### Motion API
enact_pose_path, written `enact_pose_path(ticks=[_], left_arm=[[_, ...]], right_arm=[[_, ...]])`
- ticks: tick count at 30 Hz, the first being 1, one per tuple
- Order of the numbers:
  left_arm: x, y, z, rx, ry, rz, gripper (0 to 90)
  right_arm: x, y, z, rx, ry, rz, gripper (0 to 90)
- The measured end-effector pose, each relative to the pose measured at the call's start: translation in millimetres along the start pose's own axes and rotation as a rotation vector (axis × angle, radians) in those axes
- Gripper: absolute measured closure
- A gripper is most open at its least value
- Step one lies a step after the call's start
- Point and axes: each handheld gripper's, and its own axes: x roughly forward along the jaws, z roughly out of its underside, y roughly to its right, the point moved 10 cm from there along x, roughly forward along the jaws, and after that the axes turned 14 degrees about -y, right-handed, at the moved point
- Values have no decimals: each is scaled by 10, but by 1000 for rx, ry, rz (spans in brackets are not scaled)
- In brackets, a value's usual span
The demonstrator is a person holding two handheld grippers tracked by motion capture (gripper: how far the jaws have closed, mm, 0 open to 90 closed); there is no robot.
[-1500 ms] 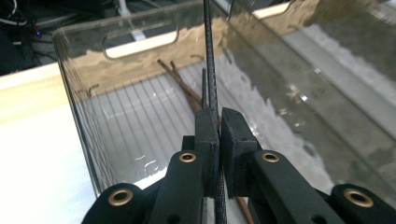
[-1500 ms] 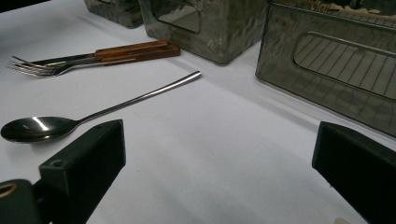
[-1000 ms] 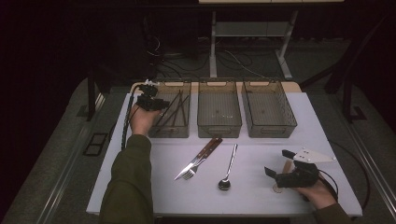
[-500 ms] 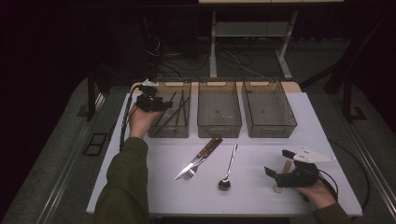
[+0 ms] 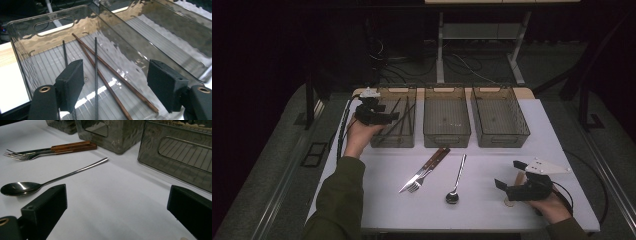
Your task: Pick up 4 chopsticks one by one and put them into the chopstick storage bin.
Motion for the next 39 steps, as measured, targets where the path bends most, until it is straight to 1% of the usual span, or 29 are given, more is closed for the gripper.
enact_pose_path(ticks=[3,4,5,6,7,8,10,13,15,17,20,23,25,27,29,32,36,39], left_arm=[[-66,99,44,20,10,4,256],[-85,128,65,33,9,4,244],[-102,163,84,41,13,8,239],[-117,206,98,37,27,14,235],[-132,247,122,45,32,23,233],[-143,291,149,53,33,32,227],[-160,365,207,73,32,33,206],[-183,467,296,85,40,41,177],[-194,516,357,85,49,39,144],[-204,575,429,86,60,49,135],[-199,642,548,101,40,42,98],[-241,704,648,96,64,51,67],[-258,744,721,108,65,50,31],[-265,775,802,106,61,53,0],[-282,815,873,111,61,60,0],[-315,864,955,118,74,51,0],[-332,944,1068,126,72,56,0],[-323,1016,1156,139,55,77,0]], right_arm=[[-2,5,1,1,0,2,22],[-2,6,1,0,0,4,22],[-5,3,1,0,1,3,22],[-9,-1,1,1,1,2,22],[-11,-3,-2,2,2,2,22],[-9,-3,-4,2,3,3,22],[-4,-6,-4,1,1,3,22],[4,-15,0,-3,-3,3,22],[6,-18,0,-4,-3,1,22],[3,-17,3,-1,-3,2,22],[-5,-10,2,-1,0,1,22],[-11,-12,-2,0,2,3,22],[-10,-22,-4,-1,1,1,22],[-5,-23,0,-5,-1,0,22],[-5,-24,0,-5,-1,-1,22],[-8,-22,-5,-4,1,0,22],[-6,-20,-6,-2,1,0,22],[-9,-22,-5,-4,0,1,22]])
